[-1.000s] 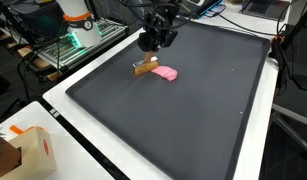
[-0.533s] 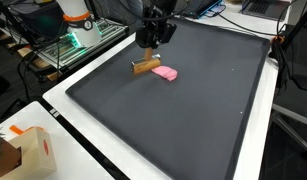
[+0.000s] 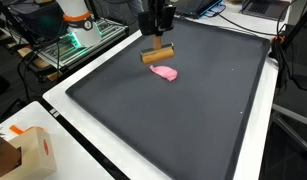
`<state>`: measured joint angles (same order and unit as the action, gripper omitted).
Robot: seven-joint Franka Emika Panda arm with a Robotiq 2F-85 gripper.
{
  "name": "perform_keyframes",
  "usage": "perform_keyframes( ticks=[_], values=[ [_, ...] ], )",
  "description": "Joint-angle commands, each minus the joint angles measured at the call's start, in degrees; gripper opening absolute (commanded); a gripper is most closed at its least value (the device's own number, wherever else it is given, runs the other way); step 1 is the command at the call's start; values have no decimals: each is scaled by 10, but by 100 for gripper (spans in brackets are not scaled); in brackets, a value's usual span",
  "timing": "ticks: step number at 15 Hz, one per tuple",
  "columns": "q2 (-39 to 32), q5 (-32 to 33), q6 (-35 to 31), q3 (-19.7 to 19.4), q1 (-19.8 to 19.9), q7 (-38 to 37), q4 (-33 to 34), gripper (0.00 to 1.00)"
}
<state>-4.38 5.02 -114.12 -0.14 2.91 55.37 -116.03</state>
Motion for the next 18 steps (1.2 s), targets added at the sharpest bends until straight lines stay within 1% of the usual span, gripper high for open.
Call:
perform_keyframes(
  ticks=[1, 7, 8, 11, 12, 15, 18],
  values=[
    [2, -1, 1, -2, -2, -5, 2, 49],
    [2, -3, 1, -2, -2, -13, 2, 49],
    [-6, -10, 13, -5, 1, -19, 19, 24],
    [-38, -35, 80, -15, 13, -23, 87, 24],
    [-53, -49, 113, -21, 20, -21, 118, 24],
    [-106, -101, 221, -36, 50, -13, 214, 24],
    [-161, -151, 298, -45, 85, -19, 296, 24]
  ],
)
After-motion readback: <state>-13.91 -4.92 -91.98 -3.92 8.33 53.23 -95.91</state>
